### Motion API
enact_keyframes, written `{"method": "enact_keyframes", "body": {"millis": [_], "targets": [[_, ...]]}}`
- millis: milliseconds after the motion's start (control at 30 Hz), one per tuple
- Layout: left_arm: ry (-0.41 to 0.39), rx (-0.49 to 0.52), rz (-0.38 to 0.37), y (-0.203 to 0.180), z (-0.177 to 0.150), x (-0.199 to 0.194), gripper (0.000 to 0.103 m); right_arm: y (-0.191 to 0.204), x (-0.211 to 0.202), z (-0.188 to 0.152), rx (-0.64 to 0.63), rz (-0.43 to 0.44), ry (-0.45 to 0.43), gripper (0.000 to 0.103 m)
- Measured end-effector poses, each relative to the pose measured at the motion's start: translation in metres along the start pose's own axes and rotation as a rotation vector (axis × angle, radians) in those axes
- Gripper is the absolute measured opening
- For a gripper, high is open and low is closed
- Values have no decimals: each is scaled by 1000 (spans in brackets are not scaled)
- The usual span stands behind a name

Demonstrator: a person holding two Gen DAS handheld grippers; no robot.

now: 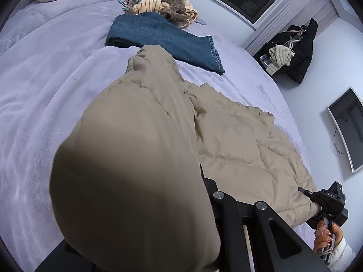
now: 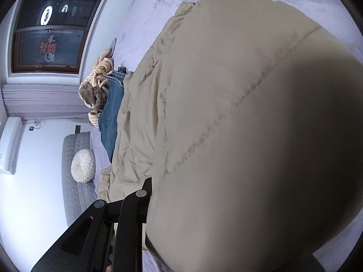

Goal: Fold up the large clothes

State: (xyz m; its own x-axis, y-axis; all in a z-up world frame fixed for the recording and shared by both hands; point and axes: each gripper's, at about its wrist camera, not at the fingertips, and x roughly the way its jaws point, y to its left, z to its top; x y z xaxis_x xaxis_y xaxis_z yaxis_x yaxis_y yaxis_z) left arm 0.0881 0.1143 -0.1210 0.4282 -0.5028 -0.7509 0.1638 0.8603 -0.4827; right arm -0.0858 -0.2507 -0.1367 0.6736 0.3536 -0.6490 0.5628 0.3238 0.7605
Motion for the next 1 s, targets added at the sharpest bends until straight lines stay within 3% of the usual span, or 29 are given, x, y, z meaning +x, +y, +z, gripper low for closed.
{"method": "enact_keyframes", "body": {"millis": [400,567,700,800,867,900,1000], "targets": [[87,-40,60,3,-129,-79,21,-45,-67,-77,8,-40,105,23],[162,-82,137,14,-172,-80,22,-70,-83,-113,23,-68,145,27],[183,-113,235,25,-189,-89,50,-86,-87,-121,59,-137,151,44],[169,-138,265,35,-196,-108,51,-90,-96,-118,54,-184,130,51],[163,-148,303,43,-200,-116,58,-97,-103,-116,71,-207,124,53],[152,-152,346,46,-202,-120,64,-102,-108,-116,78,-219,121,55],[143,-196,429,65,-201,-127,64,-106,-116,-117,80,-249,120,58]]}}
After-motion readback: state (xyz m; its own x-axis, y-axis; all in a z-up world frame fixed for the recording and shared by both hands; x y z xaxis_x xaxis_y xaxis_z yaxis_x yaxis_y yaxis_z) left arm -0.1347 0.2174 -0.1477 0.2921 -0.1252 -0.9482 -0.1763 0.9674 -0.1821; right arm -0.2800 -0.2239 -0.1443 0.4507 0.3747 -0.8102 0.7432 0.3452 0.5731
